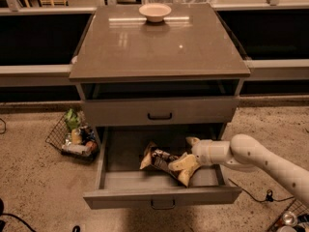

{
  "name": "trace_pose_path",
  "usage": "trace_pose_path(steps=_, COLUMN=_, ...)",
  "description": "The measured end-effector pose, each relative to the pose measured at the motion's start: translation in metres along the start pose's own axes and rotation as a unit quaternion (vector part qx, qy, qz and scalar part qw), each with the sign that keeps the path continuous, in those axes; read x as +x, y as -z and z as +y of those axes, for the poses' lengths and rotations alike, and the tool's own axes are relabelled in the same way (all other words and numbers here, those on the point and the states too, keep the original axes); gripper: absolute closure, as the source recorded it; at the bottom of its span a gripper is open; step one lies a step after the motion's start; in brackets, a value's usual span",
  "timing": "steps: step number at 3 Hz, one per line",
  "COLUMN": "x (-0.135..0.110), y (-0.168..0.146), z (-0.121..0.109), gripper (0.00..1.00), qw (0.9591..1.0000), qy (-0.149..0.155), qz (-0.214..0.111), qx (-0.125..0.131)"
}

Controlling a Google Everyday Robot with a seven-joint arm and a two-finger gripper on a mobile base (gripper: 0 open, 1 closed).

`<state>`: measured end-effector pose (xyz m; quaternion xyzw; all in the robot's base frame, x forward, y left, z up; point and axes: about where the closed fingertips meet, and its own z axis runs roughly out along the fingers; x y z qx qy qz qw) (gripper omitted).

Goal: Place brown chip bag into middle drawer

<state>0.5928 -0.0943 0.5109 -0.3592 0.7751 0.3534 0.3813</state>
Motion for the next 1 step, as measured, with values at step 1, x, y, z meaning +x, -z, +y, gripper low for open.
trace_pose_path(steps=1, x=0.0001, y=0.0500, z=0.0340, gripper=0.00, qw=0.9998, qy=0.004, qz=-0.007, qx=0.016)
